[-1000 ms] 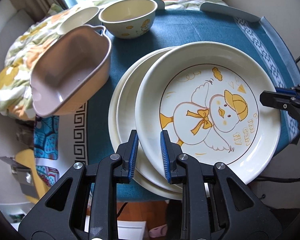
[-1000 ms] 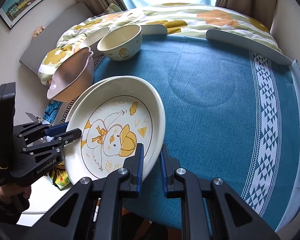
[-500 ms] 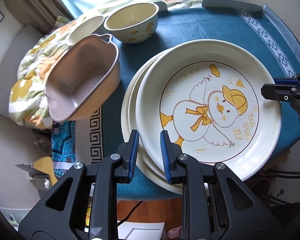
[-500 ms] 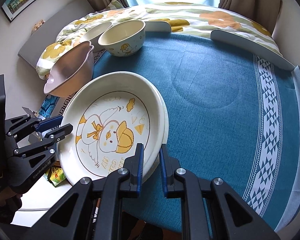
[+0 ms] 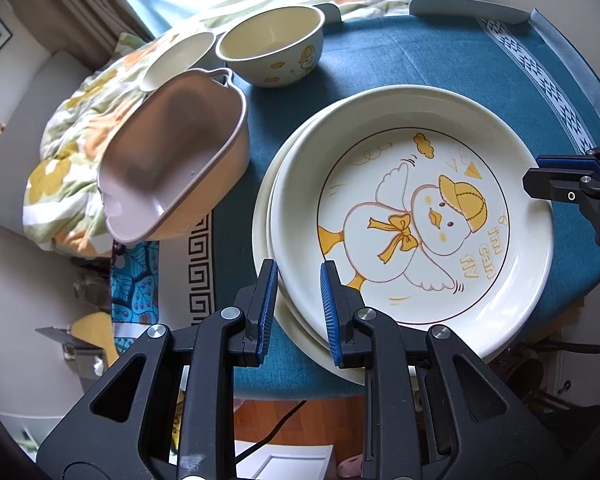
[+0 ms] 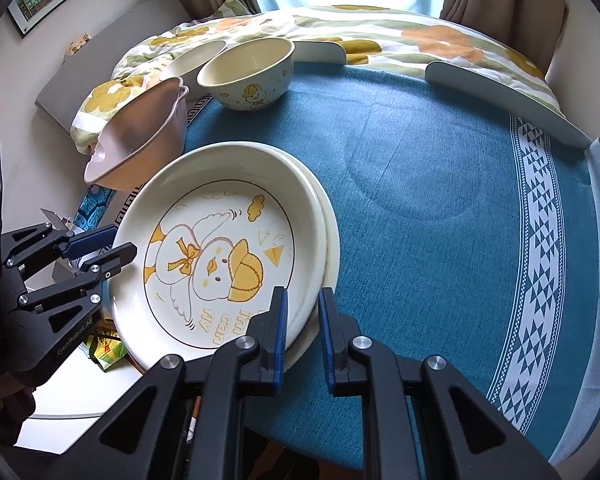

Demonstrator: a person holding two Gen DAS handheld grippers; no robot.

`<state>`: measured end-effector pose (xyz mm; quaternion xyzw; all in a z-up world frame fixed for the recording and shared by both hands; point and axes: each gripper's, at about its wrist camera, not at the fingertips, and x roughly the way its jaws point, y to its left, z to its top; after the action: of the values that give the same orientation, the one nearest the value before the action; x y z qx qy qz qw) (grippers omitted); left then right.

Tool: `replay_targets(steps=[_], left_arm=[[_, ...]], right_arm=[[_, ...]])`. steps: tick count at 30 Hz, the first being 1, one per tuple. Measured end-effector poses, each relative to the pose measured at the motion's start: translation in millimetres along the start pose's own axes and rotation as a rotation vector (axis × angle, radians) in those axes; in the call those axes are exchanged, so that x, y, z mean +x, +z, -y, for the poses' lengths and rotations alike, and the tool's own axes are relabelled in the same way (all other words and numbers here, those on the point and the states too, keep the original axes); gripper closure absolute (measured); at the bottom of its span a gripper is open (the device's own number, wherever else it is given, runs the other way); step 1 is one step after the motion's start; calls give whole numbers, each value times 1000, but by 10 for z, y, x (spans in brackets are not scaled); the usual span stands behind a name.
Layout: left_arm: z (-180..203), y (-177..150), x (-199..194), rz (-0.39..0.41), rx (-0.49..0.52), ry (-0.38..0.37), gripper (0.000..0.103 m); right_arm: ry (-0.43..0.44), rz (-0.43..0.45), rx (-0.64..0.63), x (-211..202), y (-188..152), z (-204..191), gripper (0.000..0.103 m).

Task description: Organize plates and bowls

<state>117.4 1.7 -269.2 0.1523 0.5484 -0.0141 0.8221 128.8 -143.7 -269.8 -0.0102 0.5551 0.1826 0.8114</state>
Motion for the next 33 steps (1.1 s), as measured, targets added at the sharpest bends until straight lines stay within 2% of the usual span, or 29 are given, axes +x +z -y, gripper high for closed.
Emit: replay_targets(steps=[2, 6, 8, 9, 10, 12, 13, 14, 15, 16, 17, 18, 21, 25, 28, 31, 33], left_arm=[[-23, 19, -18, -1, -21, -13, 84], [-110, 67, -203, 50, -73, -46, 84], [-192, 86, -307, 71, -114, -93, 83], [-245, 87, -356, 77, -143, -125, 83], [-301, 87, -404, 81, -175, -148, 83], [-401, 76, -501, 97, -224, -162, 80], [-455, 80, -555, 108, -244, -162, 78], [-494, 68, -603, 121, -260, -156, 69], [-534, 55, -649, 134, -278, -148, 43], [-580, 35, -699, 151, -300, -135, 26], [-634, 4, -749, 171, -326, -117, 1], [-690, -32, -815, 195, -357, -96, 1], [-884, -110, -936, 204, -433, -68, 1], [-1188, -206, -1044, 243, -532, -90, 1], [-1436, -213, -1021, 238, -595, -98, 1], [-1625, -178, -913, 230, -635, -111, 1], [-1756, -136, -786, 217, -660, -134, 1]], right_arm=[[6, -1, 8, -14, 4, 11, 89], [57, 40, 25, -167, 53, 31, 89], [56, 63, 11, -271, 102, 12, 89], [55, 81, 1, -330, 127, 2, 85], [58, 101, -10, -393, 148, -7, 77], [73, 143, -21, -507, 180, -17, 16], [87, 173, -23, -566, 194, -19, 8], [106, 207, -25, -623, 205, -23, 6], [125, 235, -31, -673, 215, -30, 6], [133, 249, -39, -704, 232, -41, 6], [140, 257, -47, -721, 245, -56, 6], [151, 261, -57, -728, 264, -75, 6], [172, 270, -95, -744, 343, -159, 6], [172, 299, -195, -787, 523, -349, 6], [153, 258, -267, -760, 743, -551, 6], [237, 259, -282, -717, 990, -725, 6], [261, 225, -277, -595, 1152, -846, 6]])
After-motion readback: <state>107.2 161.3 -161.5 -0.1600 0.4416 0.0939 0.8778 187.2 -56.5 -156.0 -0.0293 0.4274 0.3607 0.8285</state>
